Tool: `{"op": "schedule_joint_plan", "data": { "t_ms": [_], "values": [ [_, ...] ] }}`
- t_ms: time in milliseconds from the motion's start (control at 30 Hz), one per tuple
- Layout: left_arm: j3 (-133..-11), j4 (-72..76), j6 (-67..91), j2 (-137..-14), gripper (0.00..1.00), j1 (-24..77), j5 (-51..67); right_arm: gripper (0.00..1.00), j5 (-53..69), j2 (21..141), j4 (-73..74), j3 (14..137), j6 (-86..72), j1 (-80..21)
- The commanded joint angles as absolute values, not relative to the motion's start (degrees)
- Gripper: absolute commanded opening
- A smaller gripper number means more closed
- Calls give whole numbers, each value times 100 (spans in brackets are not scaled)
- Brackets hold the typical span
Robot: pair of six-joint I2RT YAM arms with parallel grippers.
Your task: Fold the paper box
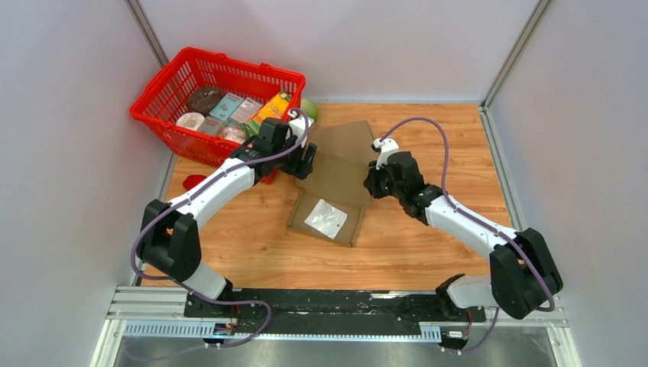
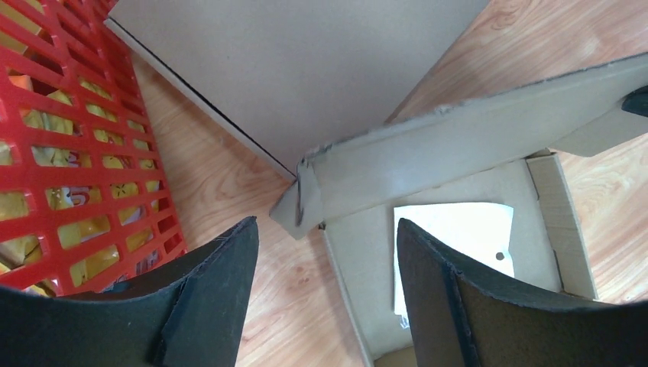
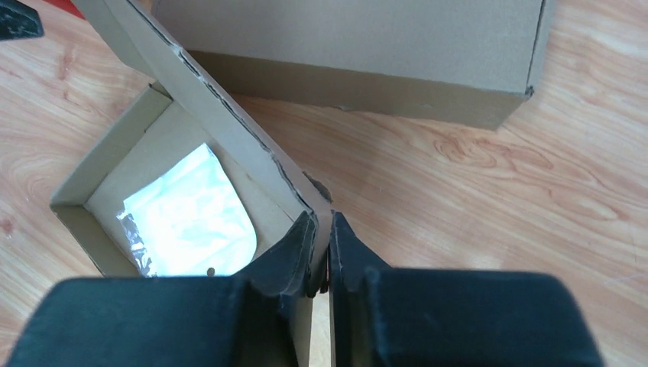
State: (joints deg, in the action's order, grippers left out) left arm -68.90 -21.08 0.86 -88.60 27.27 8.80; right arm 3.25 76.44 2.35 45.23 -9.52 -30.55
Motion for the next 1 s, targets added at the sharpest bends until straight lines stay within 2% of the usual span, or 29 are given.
{"op": "schedule_joint_plan", "data": {
  "t_ms": [0, 33, 233, 400, 633, 700, 867, 967],
  "values": [
    [-6733, -1750, -35, -8526, 74, 2707, 1151, 7, 9, 7357, 737, 4728, -826, -3024],
    [-6680, -1697, -26, -8491, 74, 2707, 1177, 0, 9, 7322, 851, 4763, -817, -3032],
    [-6741, -1784, -114, -8596, 75, 2707, 1248, 0, 9, 7128, 1072, 4711, -274, -3024],
    [-6917, -1837, -351, -8798, 77, 2707, 1625, 0, 606, 6768, 326, 4264, 351, -2988],
    [-6935, -1820, -536, -8982, 67, 2707, 1776, 0, 1274, 6908, 229, 4271, 422, -2629],
    [-6935, -1741, -562, -8956, 68, 2707, 1784, 0, 1632, 6996, 150, 4271, 431, -2488],
    [-7136, -1705, -790, -8965, 79, 2698, 1645, 0, 2530, 7426, 105, 4500, 264, -1855],
    [-7477, -1775, -887, -9227, 80, 2654, 1801, 0, 2628, 7541, 210, 4640, 281, -1819]
  ]
}}
